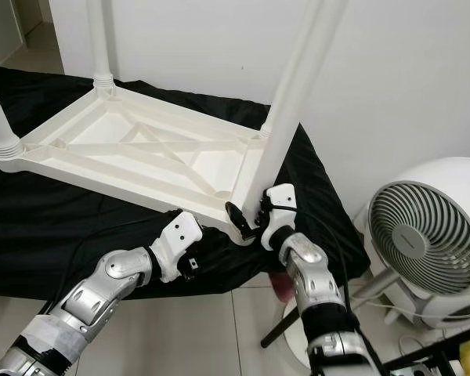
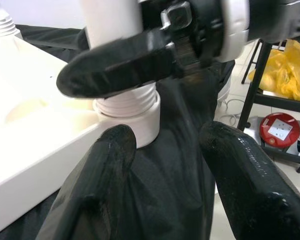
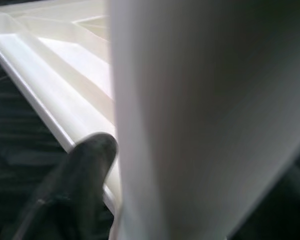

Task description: Building children table

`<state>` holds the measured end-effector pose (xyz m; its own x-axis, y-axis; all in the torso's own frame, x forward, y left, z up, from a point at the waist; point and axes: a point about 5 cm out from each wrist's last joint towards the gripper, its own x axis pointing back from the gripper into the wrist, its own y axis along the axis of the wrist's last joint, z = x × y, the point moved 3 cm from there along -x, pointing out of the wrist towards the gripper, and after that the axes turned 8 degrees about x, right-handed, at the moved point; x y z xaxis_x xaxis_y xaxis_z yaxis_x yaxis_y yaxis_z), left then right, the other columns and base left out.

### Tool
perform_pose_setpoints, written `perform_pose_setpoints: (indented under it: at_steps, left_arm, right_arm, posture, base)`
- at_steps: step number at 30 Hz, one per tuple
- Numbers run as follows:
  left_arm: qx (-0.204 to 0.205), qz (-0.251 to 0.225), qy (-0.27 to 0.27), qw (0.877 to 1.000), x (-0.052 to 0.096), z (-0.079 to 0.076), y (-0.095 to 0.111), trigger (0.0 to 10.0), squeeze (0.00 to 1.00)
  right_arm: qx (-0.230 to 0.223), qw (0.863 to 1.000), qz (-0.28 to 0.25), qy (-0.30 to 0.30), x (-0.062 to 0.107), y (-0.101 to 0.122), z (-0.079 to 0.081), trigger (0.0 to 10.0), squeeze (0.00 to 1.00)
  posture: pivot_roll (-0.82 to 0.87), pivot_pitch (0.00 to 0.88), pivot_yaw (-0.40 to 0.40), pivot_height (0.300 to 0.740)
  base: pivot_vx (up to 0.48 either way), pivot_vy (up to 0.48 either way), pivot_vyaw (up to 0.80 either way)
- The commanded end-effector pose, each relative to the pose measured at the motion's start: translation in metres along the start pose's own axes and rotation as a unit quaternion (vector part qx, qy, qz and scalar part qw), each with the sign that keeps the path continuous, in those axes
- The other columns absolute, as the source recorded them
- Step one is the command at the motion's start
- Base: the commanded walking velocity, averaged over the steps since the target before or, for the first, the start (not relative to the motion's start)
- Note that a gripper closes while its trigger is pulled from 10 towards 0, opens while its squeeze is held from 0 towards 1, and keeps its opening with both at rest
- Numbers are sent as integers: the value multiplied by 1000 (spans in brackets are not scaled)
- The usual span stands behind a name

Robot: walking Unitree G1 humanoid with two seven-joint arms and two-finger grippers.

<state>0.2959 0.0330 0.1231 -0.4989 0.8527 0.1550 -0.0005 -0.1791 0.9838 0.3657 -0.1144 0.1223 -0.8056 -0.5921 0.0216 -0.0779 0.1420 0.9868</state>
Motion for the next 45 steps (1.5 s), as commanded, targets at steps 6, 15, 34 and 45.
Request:
perform_pose_setpoints:
  at_steps: [6,15,34,45]
  left_arm:
    - [1,5,-51,999,-1,-11,0,10000,0]
    - [0,4,-53,999,-3,-10,1,10000,0]
    - [2,4,-50,999,-2,-9,0,10000,0]
    - [3,6,-51,999,-2,-10,-1,10000,0]
  right_arm:
    - [15,999,16,25,7,-13,1,0,0]
    - [25,999,22,0,10,-18,-10,0,0]
    - [-65,971,51,-226,6,-21,7,10000,0]
    - [-102,947,61,-298,12,-21,18,10000,0]
  posture:
    - [110,0,-178,740]
    - [96,0,-170,740]
    - [93,0,-172,740]
    - [92,0,-165,740]
  base:
    - [0,0,0]
    - [0,0,0]
    - [0,0,0]
    - [0,0,0]
